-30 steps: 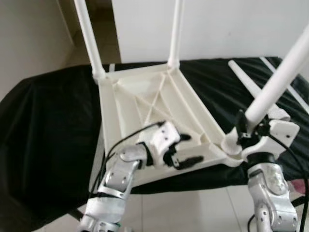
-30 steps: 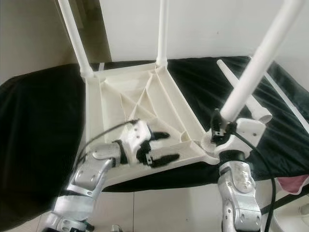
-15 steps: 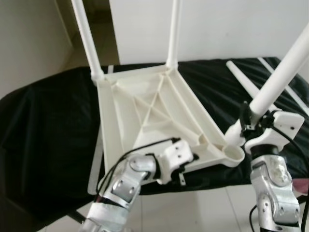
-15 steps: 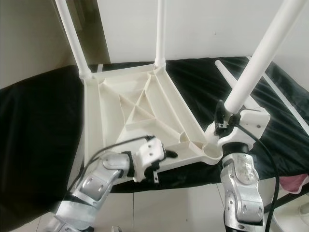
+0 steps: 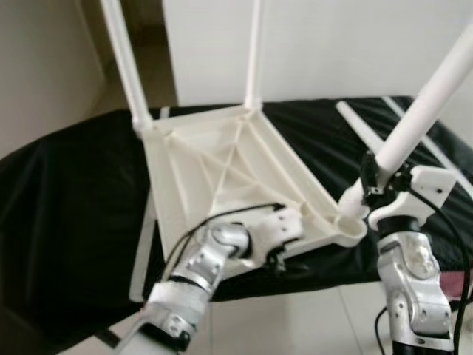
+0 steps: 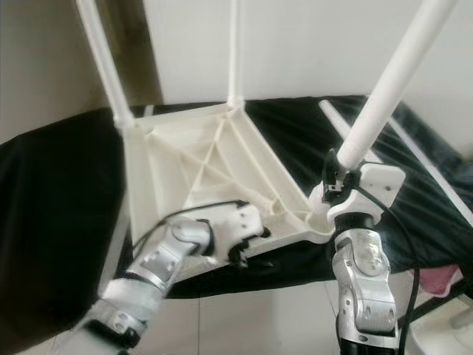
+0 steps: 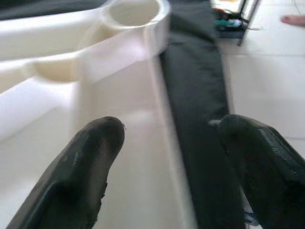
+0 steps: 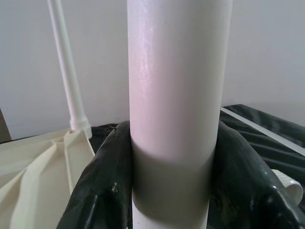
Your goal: Building children table
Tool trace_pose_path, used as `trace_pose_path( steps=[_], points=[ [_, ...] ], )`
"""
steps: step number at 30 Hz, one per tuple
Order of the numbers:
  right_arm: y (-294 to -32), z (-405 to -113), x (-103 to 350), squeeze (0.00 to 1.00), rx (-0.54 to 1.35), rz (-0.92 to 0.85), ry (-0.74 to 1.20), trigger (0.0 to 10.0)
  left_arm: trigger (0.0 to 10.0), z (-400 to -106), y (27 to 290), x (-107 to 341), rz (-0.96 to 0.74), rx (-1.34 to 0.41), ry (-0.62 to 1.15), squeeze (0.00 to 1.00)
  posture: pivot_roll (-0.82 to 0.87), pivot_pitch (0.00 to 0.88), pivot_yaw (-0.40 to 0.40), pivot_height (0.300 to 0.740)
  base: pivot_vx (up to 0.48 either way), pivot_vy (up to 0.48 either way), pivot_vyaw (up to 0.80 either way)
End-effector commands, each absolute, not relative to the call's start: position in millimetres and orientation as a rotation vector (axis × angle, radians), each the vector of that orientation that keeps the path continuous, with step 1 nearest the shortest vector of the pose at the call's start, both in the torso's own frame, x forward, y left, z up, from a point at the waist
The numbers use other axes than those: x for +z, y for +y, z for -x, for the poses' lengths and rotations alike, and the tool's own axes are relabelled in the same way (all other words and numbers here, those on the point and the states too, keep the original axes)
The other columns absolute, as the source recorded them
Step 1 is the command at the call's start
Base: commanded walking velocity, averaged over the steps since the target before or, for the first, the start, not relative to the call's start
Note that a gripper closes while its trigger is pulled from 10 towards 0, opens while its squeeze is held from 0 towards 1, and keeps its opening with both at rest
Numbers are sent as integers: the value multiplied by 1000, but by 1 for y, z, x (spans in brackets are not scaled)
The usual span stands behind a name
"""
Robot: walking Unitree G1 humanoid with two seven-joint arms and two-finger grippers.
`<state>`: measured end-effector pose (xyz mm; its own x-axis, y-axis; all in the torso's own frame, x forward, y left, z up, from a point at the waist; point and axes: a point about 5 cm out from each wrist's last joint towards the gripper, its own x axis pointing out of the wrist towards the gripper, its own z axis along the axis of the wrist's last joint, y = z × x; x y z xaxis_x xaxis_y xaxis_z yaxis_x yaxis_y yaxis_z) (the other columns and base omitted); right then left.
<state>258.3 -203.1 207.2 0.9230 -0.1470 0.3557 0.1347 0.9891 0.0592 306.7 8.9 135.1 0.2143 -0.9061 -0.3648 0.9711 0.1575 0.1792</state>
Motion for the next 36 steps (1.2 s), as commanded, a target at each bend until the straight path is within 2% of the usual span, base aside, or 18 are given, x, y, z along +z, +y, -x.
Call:
trace_pose_path(
  steps=[1,5,7,8,12,16,27,31,36],
  points=[
    [-201,-259,212,0,-137,-31,-397,10000,10000,-333,22,142,-403,-823,83,0,10,0,16,740,0,0,0],
    [-202,-259,210,0,-141,-30,-393,10000,10000,-336,27,145,-433,-811,64,0,11,0,19,740,0,0,0],
    [-202,-259,209,0,-142,-31,-390,10000,10000,-334,26,147,-410,-849,56,0,11,0,19,740,0,0,0],
    [-202,-259,207,0,-145,-32,-383,10000,10000,-327,23,152,-360,-942,20,0,14,0,20,740,0,0,0],
    [-204,-257,204,0,-153,-27,-371,10000,10000,-313,20,160,-308,-1071,-53,0,17,0,18,740,0,0,0],
    [-206,-256,201,0,-162,-30,-360,10000,10000,-308,23,163,-287,-1102,-69,0,18,0,17,740,0,0,0],
    [-215,-245,177,0,-201,-45,-280,10000,10000,-298,29,166,-223,-1123,-56,0,20,0,12,740,0,0,0],
    [-215,-247,182,0,-205,-54,-298,10000,10000,-294,26,157,-272,-1135,-45,0,17,0,14,740,0,0,0],
    [-214,-251,187,0,-199,-49,-317,10000,10000,-302,25,142,-323,-1042,54,0,17,0,16,740,0,0,0]
  ],
)
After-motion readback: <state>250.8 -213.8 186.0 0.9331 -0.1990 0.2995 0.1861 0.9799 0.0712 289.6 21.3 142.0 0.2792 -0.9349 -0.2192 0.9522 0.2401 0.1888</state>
